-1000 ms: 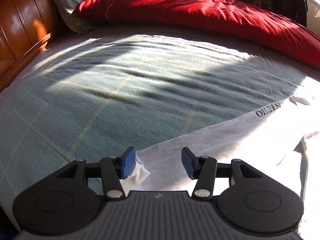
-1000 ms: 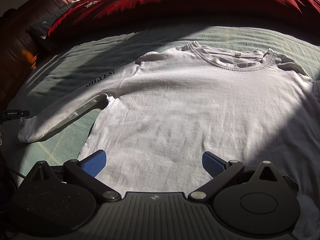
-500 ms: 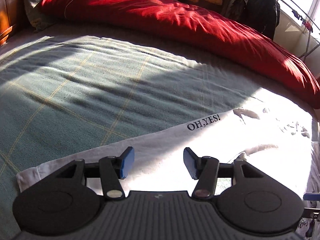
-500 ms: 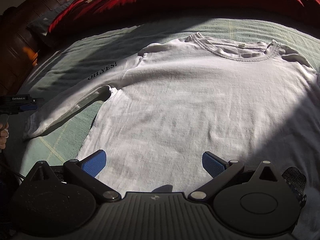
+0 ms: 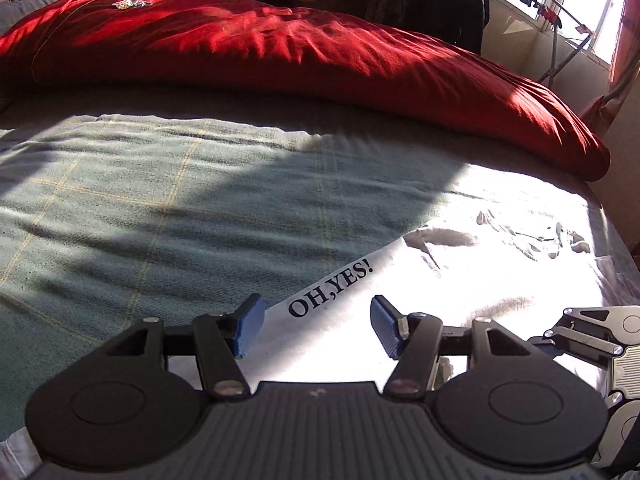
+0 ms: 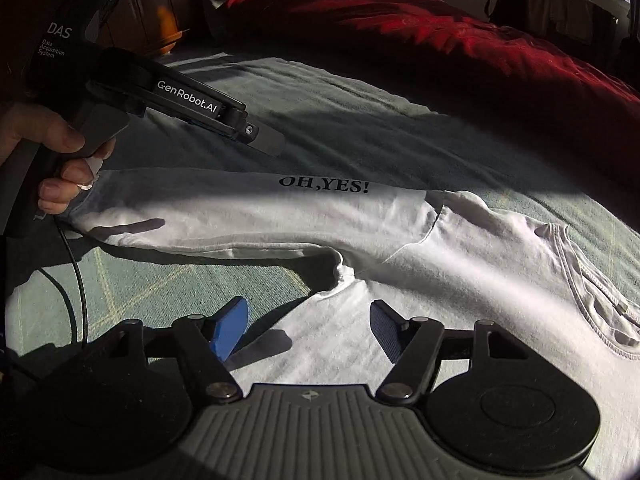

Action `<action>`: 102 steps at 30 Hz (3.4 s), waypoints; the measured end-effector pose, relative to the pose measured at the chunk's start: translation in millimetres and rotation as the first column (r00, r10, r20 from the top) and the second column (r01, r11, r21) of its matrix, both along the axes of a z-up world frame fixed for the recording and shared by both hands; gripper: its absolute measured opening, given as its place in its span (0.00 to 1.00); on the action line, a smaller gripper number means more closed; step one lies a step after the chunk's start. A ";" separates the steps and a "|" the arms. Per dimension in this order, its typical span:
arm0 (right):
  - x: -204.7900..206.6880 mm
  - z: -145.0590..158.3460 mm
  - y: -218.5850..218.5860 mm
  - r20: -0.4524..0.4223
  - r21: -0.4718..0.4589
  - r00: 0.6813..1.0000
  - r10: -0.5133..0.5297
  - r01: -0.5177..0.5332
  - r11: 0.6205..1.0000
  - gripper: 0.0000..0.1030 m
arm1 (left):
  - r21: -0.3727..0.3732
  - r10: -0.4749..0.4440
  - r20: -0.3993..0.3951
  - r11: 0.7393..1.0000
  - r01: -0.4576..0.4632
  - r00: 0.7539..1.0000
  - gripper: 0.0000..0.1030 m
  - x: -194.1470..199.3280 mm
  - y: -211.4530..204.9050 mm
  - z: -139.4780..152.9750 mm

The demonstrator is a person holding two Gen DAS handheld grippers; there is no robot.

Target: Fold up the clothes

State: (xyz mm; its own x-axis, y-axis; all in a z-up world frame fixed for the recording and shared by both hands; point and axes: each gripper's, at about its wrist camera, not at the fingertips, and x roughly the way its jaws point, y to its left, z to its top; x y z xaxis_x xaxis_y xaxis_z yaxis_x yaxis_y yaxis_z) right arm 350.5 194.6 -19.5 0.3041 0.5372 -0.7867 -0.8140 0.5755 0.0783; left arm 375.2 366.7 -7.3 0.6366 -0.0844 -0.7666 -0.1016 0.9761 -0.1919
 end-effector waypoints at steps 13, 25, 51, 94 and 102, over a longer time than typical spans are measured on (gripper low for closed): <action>13.1 -34.5 59.9 0.156 -0.267 0.966 0.205 -0.159 0.951 0.09 | -0.083 0.010 -0.043 0.996 -0.013 0.999 0.58 -6.5 28.2 -20.4; 5.1 -23.8 45.0 0.078 -0.368 0.897 0.436 -0.380 0.849 0.11 | -0.014 -0.117 -0.078 0.993 0.116 0.990 0.58 -6.0 15.5 -27.2; 27.7 0.2 -52.6 -0.071 -0.249 0.968 -0.242 0.218 0.944 0.78 | 0.015 -0.255 -0.023 0.967 0.255 0.967 0.58 3.3 -11.1 -4.6; 110.9 -13.0 -259.8 0.054 -0.037 0.795 -0.604 0.606 0.795 1.00 | -0.207 -0.302 -0.136 0.940 0.271 0.944 0.63 103.5 -160.1 -55.4; 157.7 -54.0 -266.1 0.006 -0.027 0.782 -0.623 0.623 0.782 1.00 | -0.162 -0.280 -0.070 0.950 0.266 0.957 0.64 162.6 -161.3 -63.2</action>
State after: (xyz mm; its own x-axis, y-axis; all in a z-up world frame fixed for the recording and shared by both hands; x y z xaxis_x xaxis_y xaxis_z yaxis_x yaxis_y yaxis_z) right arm 508.3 -71.6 -73.5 0.5628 0.2114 -0.7991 -0.2775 0.9589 0.0583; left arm 537.7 205.4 -70.5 0.5011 -0.3637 -0.7853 0.1412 0.9296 -0.3404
